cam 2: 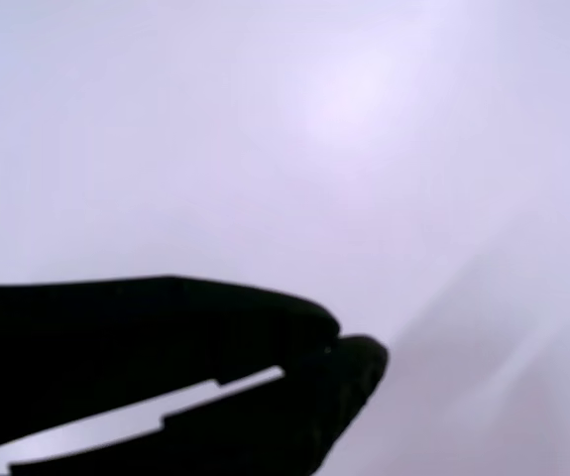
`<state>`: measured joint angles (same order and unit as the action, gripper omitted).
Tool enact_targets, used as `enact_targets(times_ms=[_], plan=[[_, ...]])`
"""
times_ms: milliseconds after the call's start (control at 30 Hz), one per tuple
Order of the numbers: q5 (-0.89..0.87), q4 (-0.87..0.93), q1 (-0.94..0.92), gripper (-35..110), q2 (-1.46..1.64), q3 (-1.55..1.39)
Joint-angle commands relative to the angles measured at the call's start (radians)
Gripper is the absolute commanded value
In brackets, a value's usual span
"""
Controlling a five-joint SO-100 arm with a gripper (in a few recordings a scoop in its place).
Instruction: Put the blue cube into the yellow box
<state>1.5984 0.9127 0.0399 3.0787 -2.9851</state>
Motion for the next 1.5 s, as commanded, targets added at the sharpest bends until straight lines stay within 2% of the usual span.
enact_targets(times_ms=[0, 167, 367, 500, 533, 1467], plan=[[0.015, 0.055, -0.008, 0, 0.129, -0.060], [0.028, 0.164, -0.038, 0, 0.252, -0.152], [0.005, 0.307, -0.052, 0, 0.264, -0.160], [0.061, 0.431, -0.071, 0, 0.265, -0.160], [0.023, 0.446, -0.075, 0, 0.265, -0.160], [-0.014, 0.442, -0.069, 0, 0.262, -0.160]])
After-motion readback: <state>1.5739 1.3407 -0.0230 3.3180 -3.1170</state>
